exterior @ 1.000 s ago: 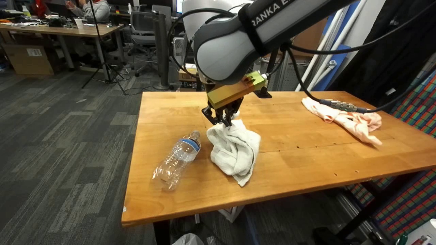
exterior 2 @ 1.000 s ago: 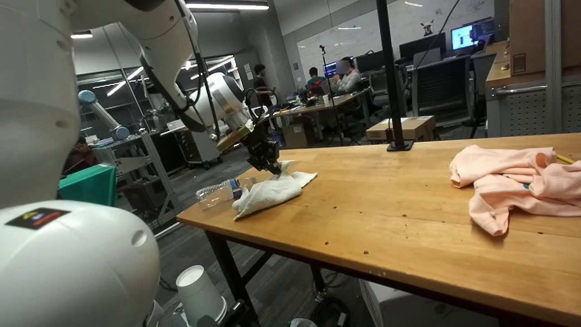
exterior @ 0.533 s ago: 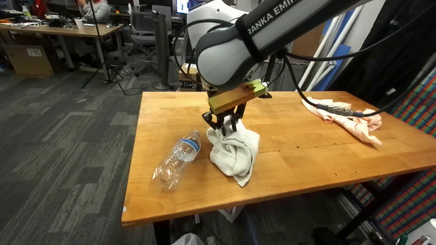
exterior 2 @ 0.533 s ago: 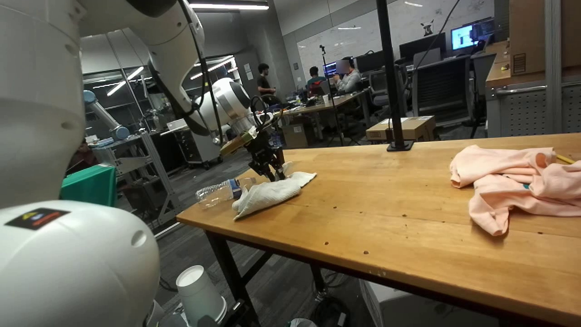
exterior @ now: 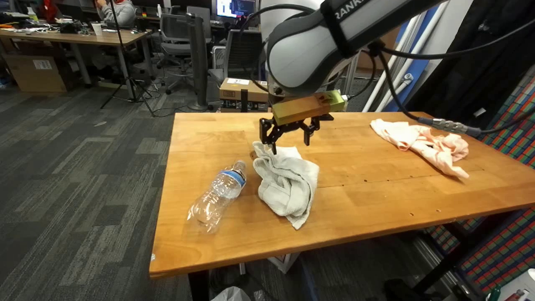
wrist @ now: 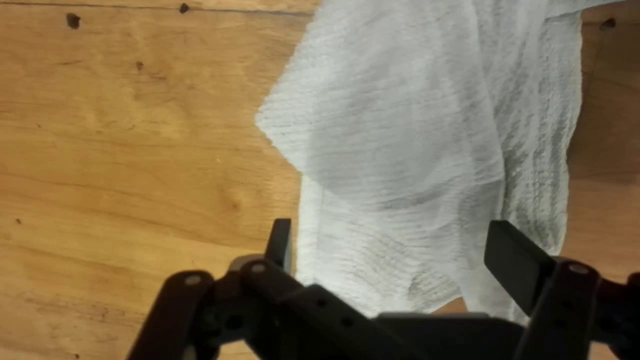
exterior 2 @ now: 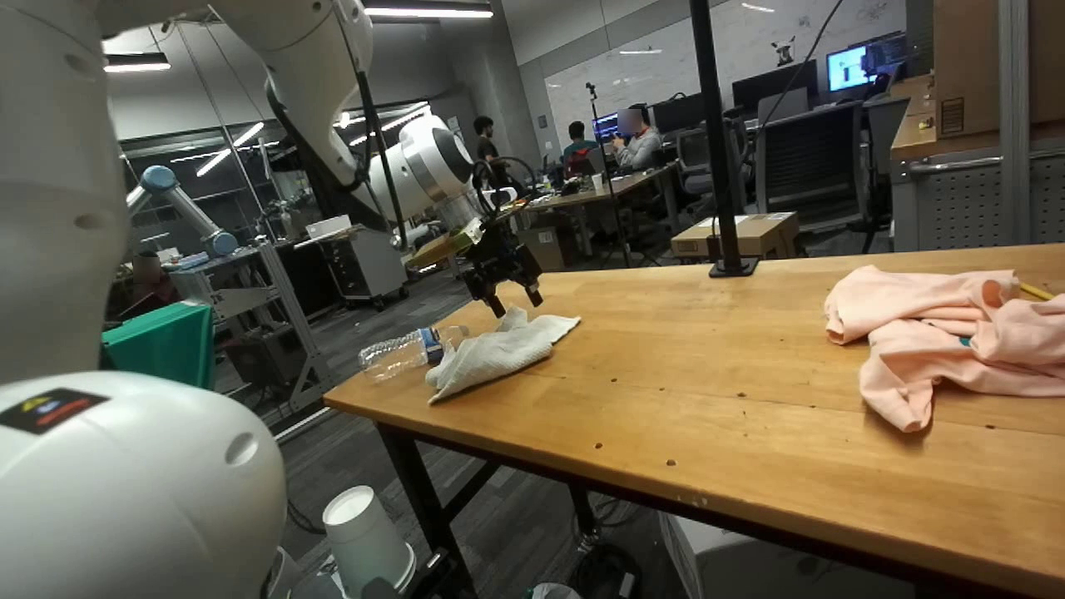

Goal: Fold the towel into a triangle twice

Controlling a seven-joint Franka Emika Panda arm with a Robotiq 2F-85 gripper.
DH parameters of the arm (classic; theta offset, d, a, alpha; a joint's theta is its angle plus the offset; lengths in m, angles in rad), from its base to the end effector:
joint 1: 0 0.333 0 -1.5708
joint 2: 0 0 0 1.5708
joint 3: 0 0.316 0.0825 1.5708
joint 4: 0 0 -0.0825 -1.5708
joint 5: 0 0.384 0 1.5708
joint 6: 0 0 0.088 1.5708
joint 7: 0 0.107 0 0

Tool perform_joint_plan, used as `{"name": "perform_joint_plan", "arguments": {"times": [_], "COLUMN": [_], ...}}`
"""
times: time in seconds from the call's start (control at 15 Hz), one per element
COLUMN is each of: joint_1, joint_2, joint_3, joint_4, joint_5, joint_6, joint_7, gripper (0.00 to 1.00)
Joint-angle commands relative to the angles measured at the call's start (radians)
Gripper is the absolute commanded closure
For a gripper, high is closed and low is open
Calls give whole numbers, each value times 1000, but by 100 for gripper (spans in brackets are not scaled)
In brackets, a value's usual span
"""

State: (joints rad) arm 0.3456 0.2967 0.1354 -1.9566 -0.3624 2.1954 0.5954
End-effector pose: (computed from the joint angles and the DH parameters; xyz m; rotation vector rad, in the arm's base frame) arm 0.5430 0.2657 0.3238 2.8962 0.1475 0.1216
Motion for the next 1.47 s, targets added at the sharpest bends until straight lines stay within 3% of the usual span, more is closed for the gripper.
{"name": "perform_joint_plan", "arguments": {"times": [0.0, 0.4, 0.73, 0.8, 1.0, 1.4], "joint_1": [-56, -172, -241, -248, -268, -268], "joint_2": [-179, -399, -574, -468, -543, -554], "joint_3": [-26, -51, -42, -22, -17, -15], "joint_4": [-168, -364, -500, -419, -476, -488], "joint_5": [24, 27, 105, 77, 92, 93], "joint_6": [93, 179, 169, 146, 148, 149], "joint_7": [15, 14, 4, 2, -1, -1], "gripper": [0, 0, 0, 0, 0, 0]}}
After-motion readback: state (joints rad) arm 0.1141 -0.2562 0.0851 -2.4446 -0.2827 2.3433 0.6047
